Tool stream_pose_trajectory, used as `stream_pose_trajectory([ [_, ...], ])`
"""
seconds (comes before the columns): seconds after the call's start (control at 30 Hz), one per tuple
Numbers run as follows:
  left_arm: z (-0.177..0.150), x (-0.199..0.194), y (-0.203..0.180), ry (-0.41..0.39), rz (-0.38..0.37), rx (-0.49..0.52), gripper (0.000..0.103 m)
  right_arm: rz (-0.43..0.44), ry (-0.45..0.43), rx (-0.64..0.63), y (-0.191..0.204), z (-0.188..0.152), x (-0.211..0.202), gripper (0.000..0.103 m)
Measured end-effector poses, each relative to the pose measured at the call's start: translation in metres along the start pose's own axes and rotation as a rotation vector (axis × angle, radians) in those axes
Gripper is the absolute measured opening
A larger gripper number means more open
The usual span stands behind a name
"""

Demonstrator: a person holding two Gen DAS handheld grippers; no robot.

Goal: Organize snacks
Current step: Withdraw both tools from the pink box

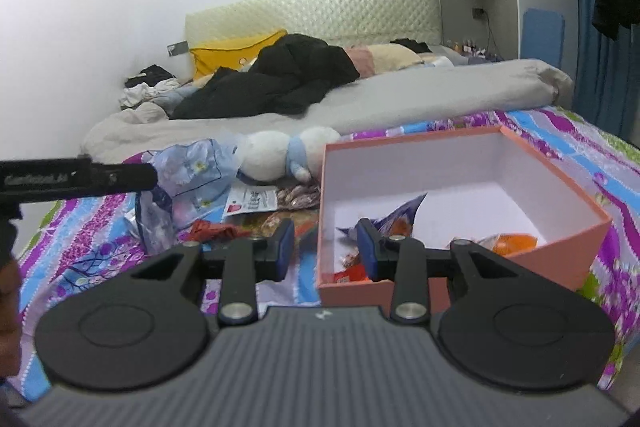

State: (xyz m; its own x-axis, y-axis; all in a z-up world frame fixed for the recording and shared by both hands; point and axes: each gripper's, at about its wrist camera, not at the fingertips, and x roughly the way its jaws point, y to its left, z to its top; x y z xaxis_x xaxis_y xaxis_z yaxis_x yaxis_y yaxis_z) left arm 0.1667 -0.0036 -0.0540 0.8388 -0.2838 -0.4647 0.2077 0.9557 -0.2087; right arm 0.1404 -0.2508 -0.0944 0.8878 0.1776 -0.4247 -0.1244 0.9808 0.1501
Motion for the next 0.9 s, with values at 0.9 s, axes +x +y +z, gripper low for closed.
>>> stream_pose_trajectory([
  [0.9,-0.085,-0.009,0.069,0.143,0.121,-0.096,0.070,-0.004,0.100,-0.141,0.069,-0.059,0.001,0.038],
])
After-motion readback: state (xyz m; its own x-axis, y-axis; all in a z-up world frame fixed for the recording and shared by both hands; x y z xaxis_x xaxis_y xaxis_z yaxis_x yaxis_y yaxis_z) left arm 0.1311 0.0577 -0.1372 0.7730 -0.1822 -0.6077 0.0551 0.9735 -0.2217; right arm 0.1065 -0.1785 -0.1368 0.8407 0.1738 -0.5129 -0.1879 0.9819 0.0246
